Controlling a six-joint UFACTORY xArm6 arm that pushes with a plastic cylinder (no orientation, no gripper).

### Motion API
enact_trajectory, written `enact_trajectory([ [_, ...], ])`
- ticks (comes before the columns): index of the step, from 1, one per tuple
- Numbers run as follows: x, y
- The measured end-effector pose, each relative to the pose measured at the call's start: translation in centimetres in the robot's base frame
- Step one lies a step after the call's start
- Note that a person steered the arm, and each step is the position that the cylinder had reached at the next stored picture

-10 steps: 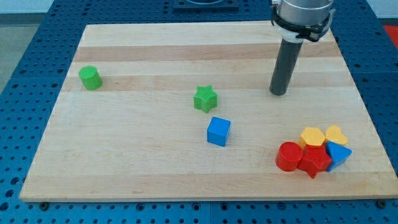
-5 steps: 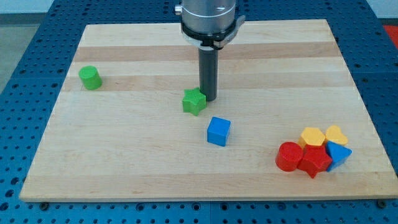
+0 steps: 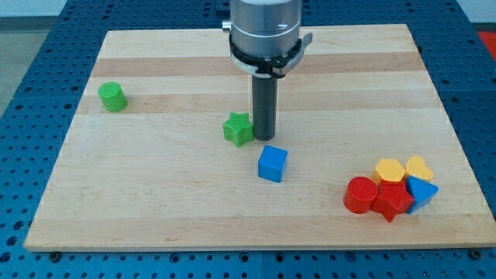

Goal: Drag the green star into the right side of the green circle

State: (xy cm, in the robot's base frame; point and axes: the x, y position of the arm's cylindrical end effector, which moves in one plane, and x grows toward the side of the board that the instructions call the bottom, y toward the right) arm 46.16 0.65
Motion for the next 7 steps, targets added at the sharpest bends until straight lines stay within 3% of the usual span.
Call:
enact_trajectory([
  [1,1.2,-2.8],
  [3,-3.8,-12.6],
  [4,-3.9,-12.8],
  [6,-4.0,-7.7],
  [7,-6.9,-6.9],
])
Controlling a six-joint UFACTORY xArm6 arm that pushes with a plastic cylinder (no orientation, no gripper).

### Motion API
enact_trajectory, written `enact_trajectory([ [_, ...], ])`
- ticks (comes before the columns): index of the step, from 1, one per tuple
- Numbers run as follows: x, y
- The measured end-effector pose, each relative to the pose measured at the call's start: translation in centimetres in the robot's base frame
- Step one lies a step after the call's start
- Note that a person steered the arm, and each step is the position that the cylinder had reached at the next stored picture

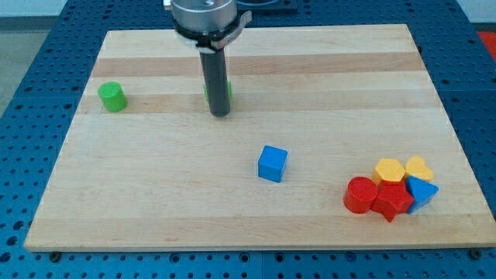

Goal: Drag the green star into the right side of the green circle

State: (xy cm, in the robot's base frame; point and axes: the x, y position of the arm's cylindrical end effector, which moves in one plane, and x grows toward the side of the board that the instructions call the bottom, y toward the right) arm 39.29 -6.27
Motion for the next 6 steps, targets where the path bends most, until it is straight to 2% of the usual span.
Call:
enact_trajectory([
  [1,-3.0,-4.3],
  [2,-4.2,-8.1],
  [4,-1.7,-4.2],
  [6,-1.5,-5.7],
])
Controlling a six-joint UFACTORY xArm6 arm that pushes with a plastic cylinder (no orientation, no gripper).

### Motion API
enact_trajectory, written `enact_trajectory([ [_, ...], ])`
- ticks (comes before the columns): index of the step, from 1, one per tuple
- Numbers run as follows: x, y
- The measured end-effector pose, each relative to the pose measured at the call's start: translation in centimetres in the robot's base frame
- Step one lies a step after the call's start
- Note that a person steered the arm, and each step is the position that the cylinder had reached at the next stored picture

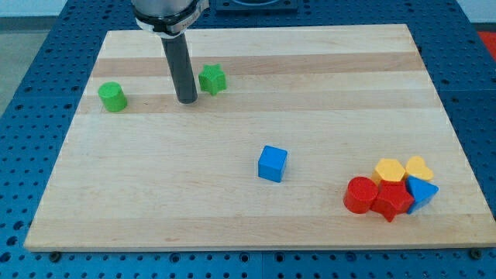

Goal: Drag the green star into the right side of the green circle

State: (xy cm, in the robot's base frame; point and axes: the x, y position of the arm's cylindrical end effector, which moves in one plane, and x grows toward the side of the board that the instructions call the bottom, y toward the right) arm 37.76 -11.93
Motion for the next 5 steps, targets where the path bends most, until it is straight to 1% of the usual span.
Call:
enact_trajectory([
  [1,1.3,4.6],
  [2,0.4,11.1],
  [3,-3.7,12.6],
  [4,-4.9,8.6],
  [5,-3.8,2.5],
])
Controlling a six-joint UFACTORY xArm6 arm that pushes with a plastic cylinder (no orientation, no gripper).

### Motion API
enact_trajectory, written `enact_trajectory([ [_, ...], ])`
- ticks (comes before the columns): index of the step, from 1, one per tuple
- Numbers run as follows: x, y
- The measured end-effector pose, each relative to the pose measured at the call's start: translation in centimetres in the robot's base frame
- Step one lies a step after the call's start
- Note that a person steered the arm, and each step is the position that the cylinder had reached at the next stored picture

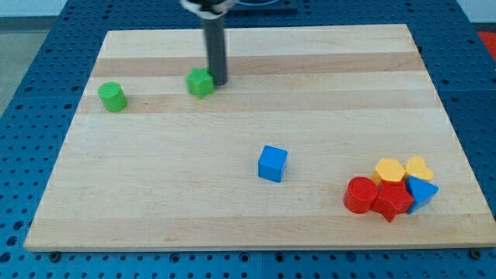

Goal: Drag the green star into the right side of the green circle

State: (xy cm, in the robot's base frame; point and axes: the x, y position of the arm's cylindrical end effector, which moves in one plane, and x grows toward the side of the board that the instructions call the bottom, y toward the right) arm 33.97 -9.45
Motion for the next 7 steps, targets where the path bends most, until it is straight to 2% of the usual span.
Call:
enact_trajectory([
  [1,1.9,-5.6],
  [3,2.0,-0.2],
  [4,3.8,-0.4],
  [5,4.1,-3.3],
  [7,3.9,-4.9],
])
